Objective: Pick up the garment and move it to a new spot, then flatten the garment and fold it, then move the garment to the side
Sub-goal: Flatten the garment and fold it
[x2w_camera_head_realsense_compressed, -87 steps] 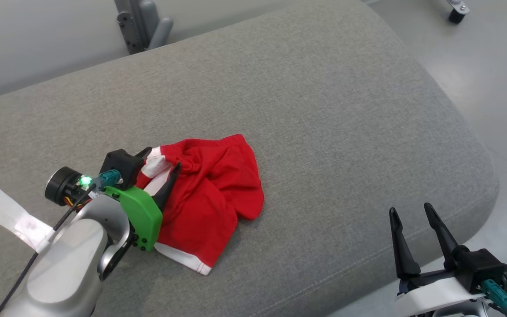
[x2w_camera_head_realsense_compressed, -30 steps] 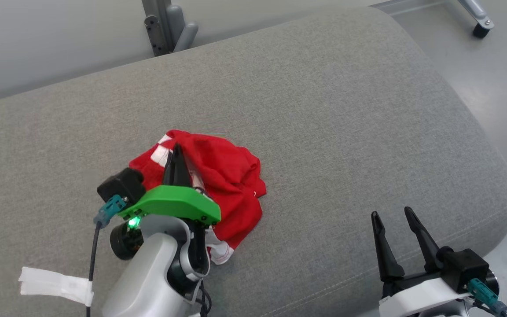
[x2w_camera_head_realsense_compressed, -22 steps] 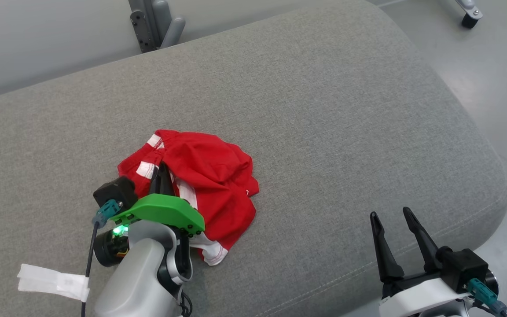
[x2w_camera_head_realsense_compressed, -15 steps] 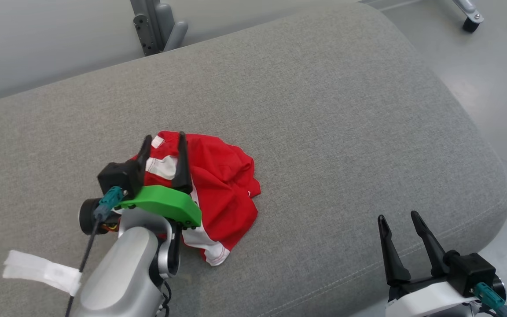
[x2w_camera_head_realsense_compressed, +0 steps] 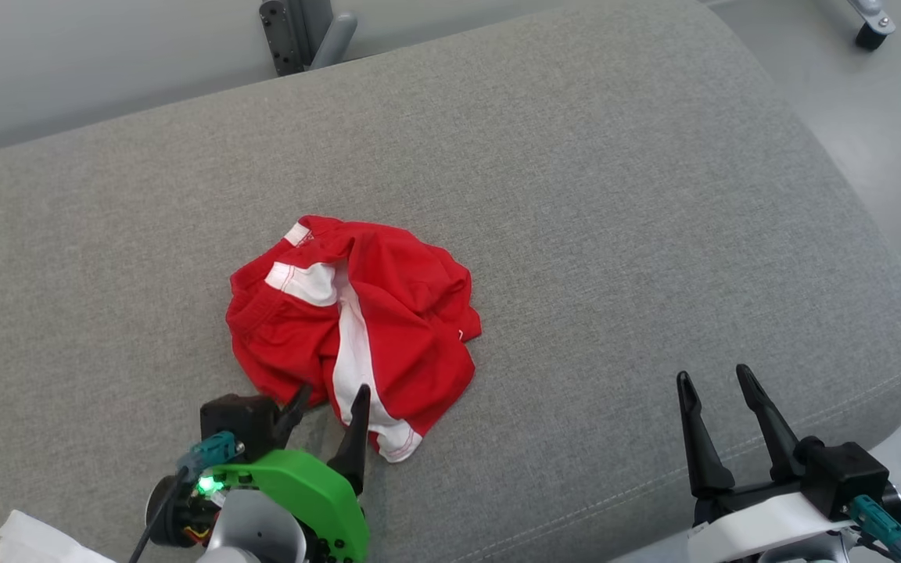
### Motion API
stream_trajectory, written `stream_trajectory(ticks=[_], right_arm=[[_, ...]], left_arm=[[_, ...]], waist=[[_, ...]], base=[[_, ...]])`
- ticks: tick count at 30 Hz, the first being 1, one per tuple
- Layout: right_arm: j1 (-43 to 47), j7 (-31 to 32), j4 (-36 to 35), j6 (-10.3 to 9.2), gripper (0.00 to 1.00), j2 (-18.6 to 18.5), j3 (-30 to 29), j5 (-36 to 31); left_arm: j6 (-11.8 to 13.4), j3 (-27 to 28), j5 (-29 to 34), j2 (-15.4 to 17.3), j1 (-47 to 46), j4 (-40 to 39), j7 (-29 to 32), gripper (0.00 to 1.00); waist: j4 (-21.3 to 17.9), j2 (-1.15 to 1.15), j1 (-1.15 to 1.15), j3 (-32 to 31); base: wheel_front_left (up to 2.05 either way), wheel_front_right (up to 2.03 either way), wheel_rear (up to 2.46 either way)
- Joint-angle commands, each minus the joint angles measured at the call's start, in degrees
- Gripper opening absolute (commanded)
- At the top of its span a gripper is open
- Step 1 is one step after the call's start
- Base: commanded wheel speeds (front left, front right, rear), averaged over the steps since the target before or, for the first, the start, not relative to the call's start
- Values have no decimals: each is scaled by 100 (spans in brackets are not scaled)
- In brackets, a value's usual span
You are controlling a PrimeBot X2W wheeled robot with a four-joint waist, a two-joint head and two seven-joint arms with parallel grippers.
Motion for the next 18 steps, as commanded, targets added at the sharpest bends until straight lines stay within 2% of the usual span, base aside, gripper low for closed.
stream_trajectory(ticks=[1,7,18], right_arm=[[-75,-17,-17,-6,100,-7,20,25],[-200,-17,7,-6,100,-8,45,16],[-262,-18,61,-6,100,-7,33,114]], left_arm=[[44,-18,-15,30,86,3,68,100],[-55,-127,-171,15,105,364,317,100],[-540,-237,-438,-160,-142,757,289,100]], waist=[[-13,0,0,105],[-108,0,0,258],[-273,0,0,289]], base=[[0,0,0],[0,0,0],[0,0,0]])
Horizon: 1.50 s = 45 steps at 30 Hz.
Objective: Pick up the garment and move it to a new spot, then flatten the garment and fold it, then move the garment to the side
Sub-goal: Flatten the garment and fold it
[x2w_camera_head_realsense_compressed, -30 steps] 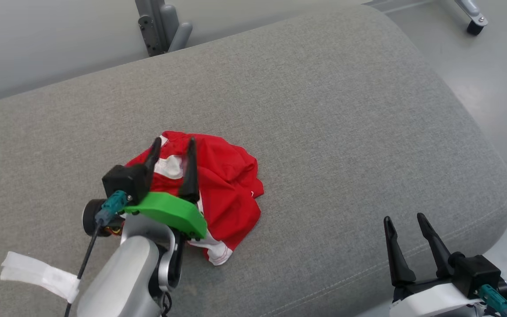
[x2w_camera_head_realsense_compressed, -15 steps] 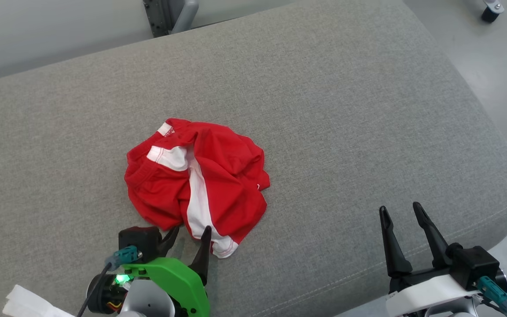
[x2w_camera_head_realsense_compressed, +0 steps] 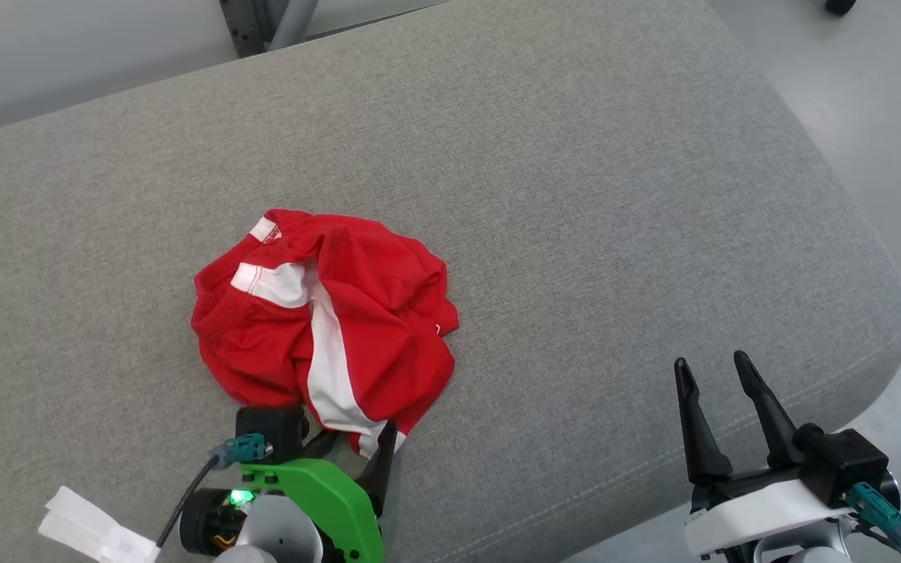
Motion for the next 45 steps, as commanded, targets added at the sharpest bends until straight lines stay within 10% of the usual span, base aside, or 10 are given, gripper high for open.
stream_trajectory(ticks=[1,2,3,4,5,22,36,37,40,45], right_arm=[[-58,-16,13,-6,100,-5,9,52],[-66,-16,16,-6,100,-5,21,58],[-71,-16,20,-6,100,-6,28,64],[-84,-16,20,-6,100,-6,44,77],[-95,-16,22,-6,100,-6,50,68],[-199,-16,73,-6,100,-5,235,169],[-336,-16,234,-6,100,-3,707,483],[-364,-15,232,-6,100,-3,715,512],[-403,-16,228,-6,100,-2,724,573],[-443,-16,244,-6,100,-3,670,588]], left_arm=[[-76,38,-96,-51,-123,67,-47,96],[-111,49,-120,-64,-150,121,-49,86],[-153,45,-145,-76,-182,181,-53,47],[-197,61,-196,-111,-209,234,-72,38],[-237,56,-217,-137,-247,280,-80,0],[-370,-318,-48,-1341,-1667,443,-166,0],[433,-1146,-1793,-1568,-3094,2563,-1784,0],[446,-1256,-1860,-1566,-3108,2690,-1851,0],[404,-1624,-2104,-1563,-3180,3030,-1906,100],[334,-1944,-2544,-1570,-3373,2979,-2090,100]], waist=[[-29,0,0,-2],[-45,0,0,-6],[-63,0,0,-10],[-92,0,0,-12],[-118,0,0,-11],[-702,0,0,8],[-1659,0,0,231],[-1687,0,0,264],[-1721,0,0,345],[-1567,0,0,413]], base=[[0,0,0],[0,0,0],[0,0,0],[0,0,0],[0,0,0],[0,0,0],[0,0,0],[0,0,0],[0,0,0],[0,0,0]])
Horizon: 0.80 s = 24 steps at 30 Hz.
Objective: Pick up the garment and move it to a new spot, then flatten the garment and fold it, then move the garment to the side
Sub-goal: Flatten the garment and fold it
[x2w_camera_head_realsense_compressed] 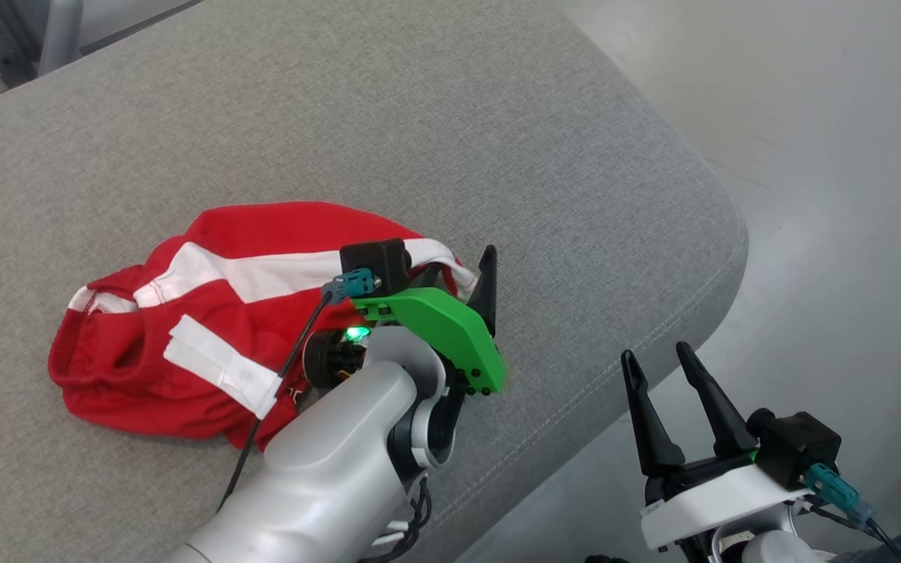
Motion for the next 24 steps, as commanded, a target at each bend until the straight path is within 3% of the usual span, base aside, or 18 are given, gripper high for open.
stream_trajectory(ticks=[1,10,14,20,24], right_arm=[[-87,-17,4,-6,100,1,-32,-15],[-30,-17,-101,-6,100,-1,-223,-290],[31,-17,-256,-6,100,0,-368,-382],[126,-17,-415,-6,100,-3,-568,-489],[227,-17,-435,-6,100,-2,-724,-548]], left_arm=[[-83,-111,-220,29,-139,-146,-109,100],[-164,-472,-728,33,221,-895,-115,100],[-71,-579,-596,344,432,-1471,-143,100],[329,-440,-226,1034,716,-2354,-433,100],[778,150,286,1428,969,-2747,-588,100]], waist=[[136,0,0,33],[594,0,0,-214],[874,0,0,-356],[1202,0,0,-515],[1395,0,0,-645]], base=[[0,0,0],[0,0,0],[0,0,0],[0,0,0],[0,0,0]])
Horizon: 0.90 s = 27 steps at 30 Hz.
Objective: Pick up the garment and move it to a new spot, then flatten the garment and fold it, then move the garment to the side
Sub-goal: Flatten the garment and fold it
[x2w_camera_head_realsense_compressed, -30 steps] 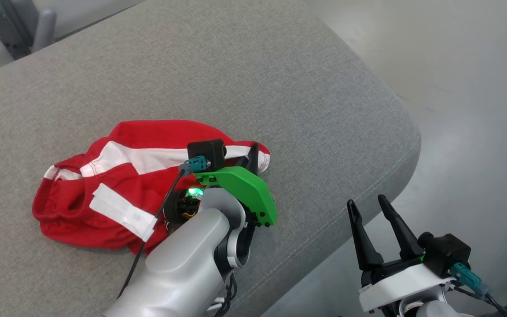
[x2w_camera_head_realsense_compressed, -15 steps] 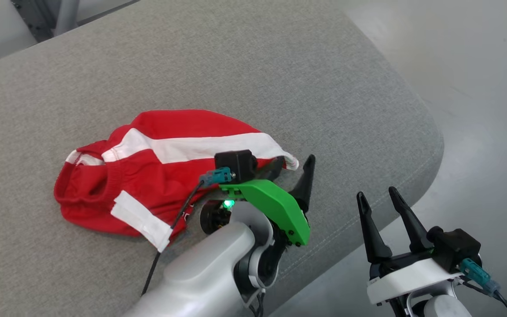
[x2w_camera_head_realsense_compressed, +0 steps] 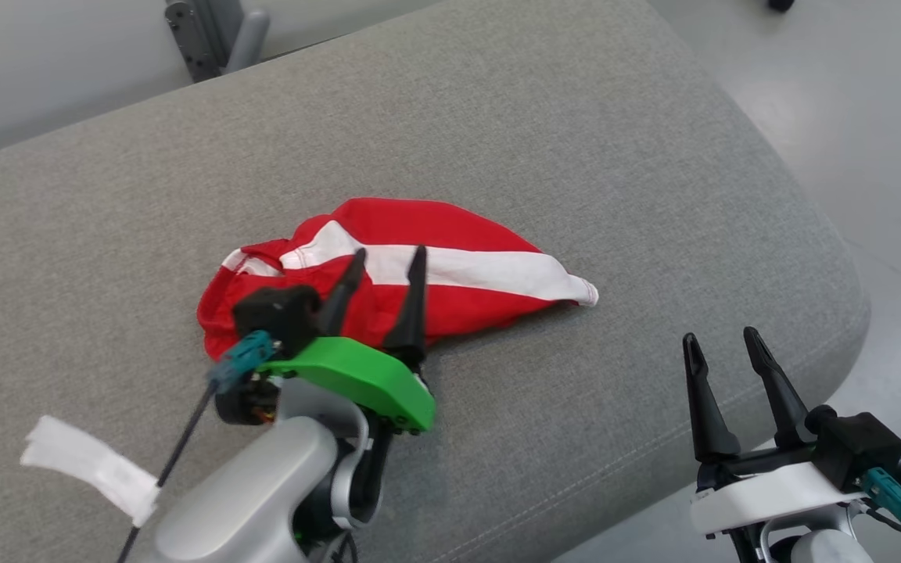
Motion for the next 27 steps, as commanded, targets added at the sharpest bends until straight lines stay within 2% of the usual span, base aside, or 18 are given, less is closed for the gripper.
stream_trajectory(ticks=[1,3,5,12,14,16,19,26,27], right_arm=[[84,-17,-28,-6,100,-6,-56,-67],[134,-17,-41,-6,100,-6,-117,-152],[185,-17,-7,-6,100,-7,-175,-208],[404,-17,110,-6,100,-8,-518,-743],[482,-17,134,-6,100,-5,-650,-857],[529,-17,146,-6,100,-10,-794,-900],[558,-17,155,-6,100,-6,-976,-1003],[486,-17,188,-6,100,-9,-1162,-1083],[486,-17,188,-6,100,-9,-1162,-1083]], left_arm=[[122,252,327,134,162,-144,-43,100],[239,689,794,243,448,-385,-37,100],[240,950,1255,380,768,-499,-31,100],[-195,1601,2269,732,1813,-336,-33,100],[-375,1849,2455,732,2060,-264,-37,100],[-686,1988,2752,833,2306,-176,-36,100],[-1026,2362,3031,903,2598,60,-36,100],[-1991,3297,3572,706,2991,371,-35,100],[-1991,3297,3572,706,2991,371,-35,100]], waist=[[236,0,0,-200],[326,0,0,-248],[412,0,0,-310],[786,0,0,-646],[930,0,0,-741],[1083,0,0,-793],[1326,0,0,-818],[1738,0,0,-824],[1738,0,0,-824]], base=[[0,0,0],[0,0,0],[0,0,0],[0,0,0],[0,0,0],[0,0,0],[0,0,0],[0,0,0],[0,0,0]])
